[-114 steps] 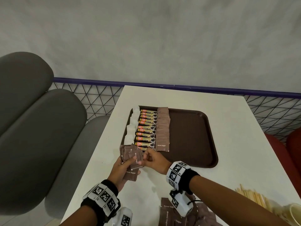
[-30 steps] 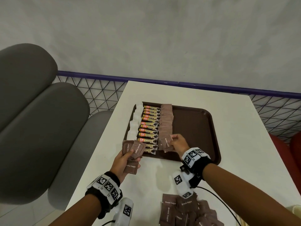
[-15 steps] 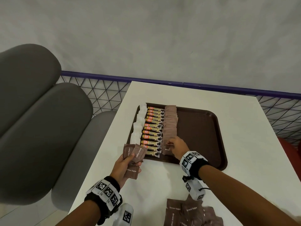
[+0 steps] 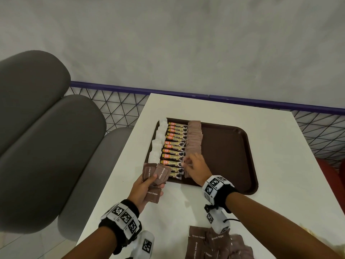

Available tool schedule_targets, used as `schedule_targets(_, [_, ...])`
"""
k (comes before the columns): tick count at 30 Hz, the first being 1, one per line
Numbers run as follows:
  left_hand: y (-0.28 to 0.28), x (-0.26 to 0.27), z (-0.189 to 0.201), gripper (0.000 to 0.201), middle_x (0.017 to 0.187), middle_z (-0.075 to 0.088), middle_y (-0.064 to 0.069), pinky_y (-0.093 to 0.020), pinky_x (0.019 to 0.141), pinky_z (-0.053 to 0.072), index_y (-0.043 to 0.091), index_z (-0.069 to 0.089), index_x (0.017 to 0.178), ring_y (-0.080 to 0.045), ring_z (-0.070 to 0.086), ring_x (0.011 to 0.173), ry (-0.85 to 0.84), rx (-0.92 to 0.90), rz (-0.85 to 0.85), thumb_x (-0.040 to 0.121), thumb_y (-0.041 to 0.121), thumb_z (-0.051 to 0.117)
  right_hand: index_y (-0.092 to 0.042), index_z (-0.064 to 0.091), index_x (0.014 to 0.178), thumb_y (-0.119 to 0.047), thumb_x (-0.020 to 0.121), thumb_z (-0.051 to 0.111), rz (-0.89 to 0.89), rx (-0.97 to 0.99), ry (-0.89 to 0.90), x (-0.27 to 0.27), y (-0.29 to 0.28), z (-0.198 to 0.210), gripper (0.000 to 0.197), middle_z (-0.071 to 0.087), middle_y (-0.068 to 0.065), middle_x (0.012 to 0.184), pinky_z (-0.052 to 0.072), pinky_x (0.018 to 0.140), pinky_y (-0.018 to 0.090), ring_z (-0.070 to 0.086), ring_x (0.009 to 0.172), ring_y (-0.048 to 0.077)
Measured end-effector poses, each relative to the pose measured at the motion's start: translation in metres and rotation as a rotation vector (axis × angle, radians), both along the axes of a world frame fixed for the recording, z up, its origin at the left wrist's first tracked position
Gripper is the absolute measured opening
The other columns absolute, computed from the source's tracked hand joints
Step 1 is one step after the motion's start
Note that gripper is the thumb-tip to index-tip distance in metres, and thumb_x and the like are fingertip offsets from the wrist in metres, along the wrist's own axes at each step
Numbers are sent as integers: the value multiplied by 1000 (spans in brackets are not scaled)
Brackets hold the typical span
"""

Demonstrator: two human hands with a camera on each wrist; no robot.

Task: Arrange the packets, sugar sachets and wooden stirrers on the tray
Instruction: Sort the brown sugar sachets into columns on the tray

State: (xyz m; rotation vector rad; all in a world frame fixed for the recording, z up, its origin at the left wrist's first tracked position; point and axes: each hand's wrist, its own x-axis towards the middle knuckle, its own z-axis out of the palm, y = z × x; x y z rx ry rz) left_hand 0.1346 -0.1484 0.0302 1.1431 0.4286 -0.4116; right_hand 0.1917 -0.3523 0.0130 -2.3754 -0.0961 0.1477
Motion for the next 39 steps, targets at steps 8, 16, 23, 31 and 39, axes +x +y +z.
schedule_targets(8, [-11, -1, 6, 26, 96, 68, -16, -33, 58, 56, 11, 58, 117, -22, 66, 72, -22, -8, -8, 92, 16, 56, -17, 47, 80, -17, 82, 67, 88, 481, 266, -17, 39, 8, 20, 54, -1, 79, 41, 70, 23, 50, 79, 15])
schedule_targets(16, [-4, -4, 7, 15, 91, 64, -17, -32, 54, 54, 9, 59, 106, -24, 63, 67, 0, -39, 9, 95, 13, 50, -17, 45, 80, -1, 84, 60, -277, 743, 305, 0, 6, 24, 23, 57, 10, 97, 47, 42, 16, 63, 62, 12])
schedule_targets(23, [6, -3, 5, 20, 91, 65, -18, -31, 54, 54, 6, 58, 111, -24, 62, 66, 31, -45, 7, 95, 12, 48, -14, 58, 96, -8, 87, 56, 5, -92, 223, 6, -38, 15, 11, 62, 11, 100, 41, 73, 23, 54, 86, 19])
schedule_targets(31, [2, -2, 9, 15, 91, 63, -20, -32, 54, 53, 8, 57, 104, -26, 60, 71, 59, -70, 5, 95, 11, 46, -15, 64, 108, -5, 86, 54, 97, -275, 247, 3, -26, -4, 26, 65, 9, 109, 52, 85, 34, 62, 100, 27])
schedule_targets(39, [-1, 1, 9, 10, 92, 62, -18, -31, 57, 55, 7, 57, 100, -27, 60, 78, 69, -94, -13, 91, 6, 53, -20, 62, 115, -8, 88, 52, 101, -332, 121, -1, -19, -10, 31, 61, 6, 118, 47, 92, 33, 56, 110, 25])
